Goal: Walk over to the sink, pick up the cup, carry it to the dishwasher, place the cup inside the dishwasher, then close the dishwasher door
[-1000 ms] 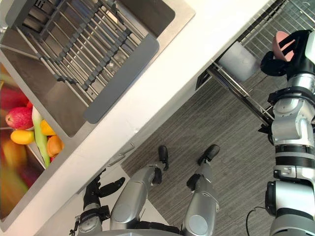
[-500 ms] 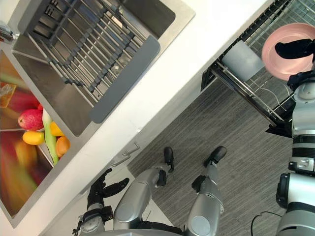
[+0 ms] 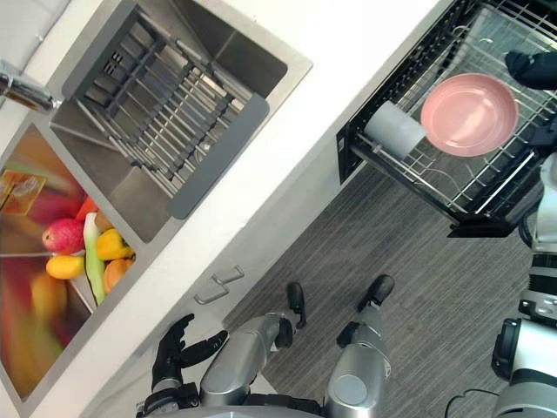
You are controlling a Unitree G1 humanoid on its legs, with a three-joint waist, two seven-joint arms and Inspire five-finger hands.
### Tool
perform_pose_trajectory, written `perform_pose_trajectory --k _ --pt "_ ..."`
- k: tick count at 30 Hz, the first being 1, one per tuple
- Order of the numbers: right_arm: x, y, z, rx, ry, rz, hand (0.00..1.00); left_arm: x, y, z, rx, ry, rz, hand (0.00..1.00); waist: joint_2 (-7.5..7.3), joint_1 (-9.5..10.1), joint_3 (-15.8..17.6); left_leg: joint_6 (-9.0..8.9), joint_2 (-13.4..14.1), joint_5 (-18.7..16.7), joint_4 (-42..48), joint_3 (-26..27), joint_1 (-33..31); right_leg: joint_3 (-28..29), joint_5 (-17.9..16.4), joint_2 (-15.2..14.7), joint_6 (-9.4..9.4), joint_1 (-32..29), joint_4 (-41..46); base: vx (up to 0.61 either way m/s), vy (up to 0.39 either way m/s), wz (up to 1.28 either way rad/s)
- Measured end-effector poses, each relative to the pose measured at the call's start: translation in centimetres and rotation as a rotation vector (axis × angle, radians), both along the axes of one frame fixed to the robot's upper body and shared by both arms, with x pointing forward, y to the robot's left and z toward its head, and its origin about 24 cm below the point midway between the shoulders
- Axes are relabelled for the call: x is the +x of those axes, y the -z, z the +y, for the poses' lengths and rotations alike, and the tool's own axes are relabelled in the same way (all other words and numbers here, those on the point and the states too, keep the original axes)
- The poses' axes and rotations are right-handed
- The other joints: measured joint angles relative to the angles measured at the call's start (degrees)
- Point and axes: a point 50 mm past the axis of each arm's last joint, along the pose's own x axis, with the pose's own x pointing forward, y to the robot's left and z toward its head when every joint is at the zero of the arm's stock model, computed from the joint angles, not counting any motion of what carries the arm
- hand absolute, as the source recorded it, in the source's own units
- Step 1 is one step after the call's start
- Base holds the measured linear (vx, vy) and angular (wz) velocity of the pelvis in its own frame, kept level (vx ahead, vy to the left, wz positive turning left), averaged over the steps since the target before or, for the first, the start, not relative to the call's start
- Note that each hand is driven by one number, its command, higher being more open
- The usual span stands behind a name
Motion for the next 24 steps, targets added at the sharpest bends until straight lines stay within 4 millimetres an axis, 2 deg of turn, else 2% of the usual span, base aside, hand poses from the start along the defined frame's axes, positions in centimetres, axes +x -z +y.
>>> perform_pose_trajectory --k 2,6,10,12,15,16,17,19,20,21,22,24 --pt "-0.8 1.4 -2.8 0.137 0.080 -0.027 1.00 -0.7 0.4 0.5 0.014 -0.010 0.033 1.00 -1.33 -0.68 -1.34 -0.23 0.12 -0.17 -0.30 0.02 1.03 -0.02 0.00 0.32 -0.01 0.83 0.00 0.03 0.011 -0.04" --pt "-2.5 3.9 -6.1 0.299 0.175 -0.040 1.00 -2.3 1.0 1.1 0.026 -0.027 0.091 1.00 -3.22 -2.37 -4.03 -0.23 0.00 -0.17 -1.14 0.74 1.88 0.46 -0.06 0.21 -0.10 0.90 0.01 0.01 0.026 -0.08" --pt "-4.2 4.9 -8.9 0.392 0.262 -0.024 1.00 -2.7 1.2 1.1 0.031 -0.031 0.109 1.00 -3.06 -3.55 -5.02 -0.21 -0.18 -0.15 -1.36 1.76 0.96 1.52 -0.06 -0.10 -0.06 -0.56 0.02 -0.04 0.025 -0.13" --pt "-5.4 5.9 -10.4 0.507 0.306 -0.066 1.00 -2.5 1.1 1.0 0.044 -0.013 0.108 1.00 -2.39 -4.40 -5.46 -0.19 -0.17 0.48 -1.23 2.13 -1.38 2.16 0.14 -0.39 -0.24 -3.28 0.49 -0.06 0.016 -0.05" --pt "-6.3 7.8 -11.6 0.671 0.340 -0.114 1.00 -2.4 1.1 0.8 0.053 -0.009 0.109 1.00 -1.48 -5.20 -5.56 -0.24 -0.11 1.03 -1.30 3.11 -3.37 3.50 0.67 -0.40 -0.79 -6.30 0.91 -0.01 -0.013 -0.15" --pt "-6.6 8.2 -11.9 0.726 0.348 -0.138 0.00 -2.3 1.1 0.6 0.049 -0.006 0.110 1.00 -0.87 -5.38 -5.40 -0.17 -0.13 1.09 -1.34 3.63 -3.77 4.22 0.87 -0.40 -0.92 -7.14 1.04 -0.01 -0.016 -0.22" --pt "-6.7 8.3 -11.9 0.743 0.351 -0.148 0.00 -2.3 1.1 0.5 0.048 -0.002 0.111 1.00 -0.51 -5.40 -5.37 -0.15 -0.15 1.11 -1.37 4.02 -4.00 4.63 1.00 -0.40 -0.96 -7.62 1.08 -0.02 -0.015 -0.24" --pt "-7.4 7.8 -12.3 0.752 0.367 -0.170 0.00 -1.9 1.2 0.0 0.041 0.027 0.110 1.00 1.28 -5.39 -5.07 -0.03 -0.39 1.17 -1.38 5.05 -4.74 5.75 1.47 -0.54 -0.92 -8.98 1.15 -0.03 -0.008 -0.19" --pt "-7.9 7.2 -12.6 0.732 0.382 -0.175 0.00 -1.5 1.3 -0.5 0.033 0.043 0.110 1.00 2.72 -5.40 -4.68 0.03 -0.63 1.20 -1.53 5.48 -5.28 6.30 1.74 -0.80 -0.83 -9.75 1.15 -0.03 0.002 -0.12" --pt "-8.2 7.0 -12.7 0.724 0.388 -0.175 0.00 -1.3 1.4 -0.7 0.030 0.053 0.112 1.00 3.23 -5.39 -4.50 0.04 -0.74 1.20 -1.58 5.66 -5.61 6.57 1.81 -0.91 -0.81 -10.18 1.15 -0.04 0.005 -0.14" --pt "-8.6 6.8 -12.9 0.711 0.401 -0.171 0.00 -0.9 1.4 -1.1 0.025 0.077 0.109 1.00 4.57 -5.39 -3.98 0.07 -0.94 1.24 -1.68 6.09 -6.33 7.17 2.01 -1.10 -0.80 -11.23 1.12 -0.03 0.002 -0.11" --pt "-8.7 7.1 -13.0 0.710 0.405 -0.160 0.00 -0.6 1.4 -1.4 0.021 0.092 0.107 1.00 5.65 -5.37 -3.67 0.11 -1.03 1.48 -1.82 6.50 -7.04 7.73 2.30 -1.31 -0.93 -12.25 1.06 -0.02 -0.006 -0.11"
